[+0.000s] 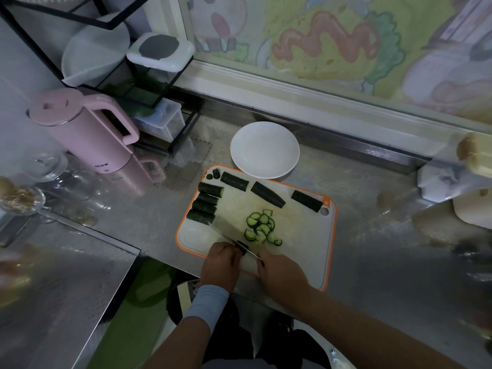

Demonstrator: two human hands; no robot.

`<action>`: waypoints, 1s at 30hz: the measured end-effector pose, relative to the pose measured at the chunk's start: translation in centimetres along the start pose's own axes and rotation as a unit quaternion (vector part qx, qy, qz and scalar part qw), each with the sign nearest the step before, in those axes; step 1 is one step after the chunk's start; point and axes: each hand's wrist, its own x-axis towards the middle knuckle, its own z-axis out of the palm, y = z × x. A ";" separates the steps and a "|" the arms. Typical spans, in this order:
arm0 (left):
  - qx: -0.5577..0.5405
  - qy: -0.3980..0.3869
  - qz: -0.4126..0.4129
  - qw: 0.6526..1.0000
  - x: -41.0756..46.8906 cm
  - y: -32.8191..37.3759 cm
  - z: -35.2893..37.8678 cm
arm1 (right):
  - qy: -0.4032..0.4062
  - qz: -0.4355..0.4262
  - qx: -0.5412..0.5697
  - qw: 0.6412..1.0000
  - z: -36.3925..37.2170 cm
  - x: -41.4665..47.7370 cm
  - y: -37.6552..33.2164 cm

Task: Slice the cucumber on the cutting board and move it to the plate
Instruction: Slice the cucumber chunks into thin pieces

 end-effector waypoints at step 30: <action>0.000 -0.003 -0.005 1.000 -0.2 -0.6 0.1 | -0.008 0.006 -0.007 1.000 -0.7 -1.1 0.0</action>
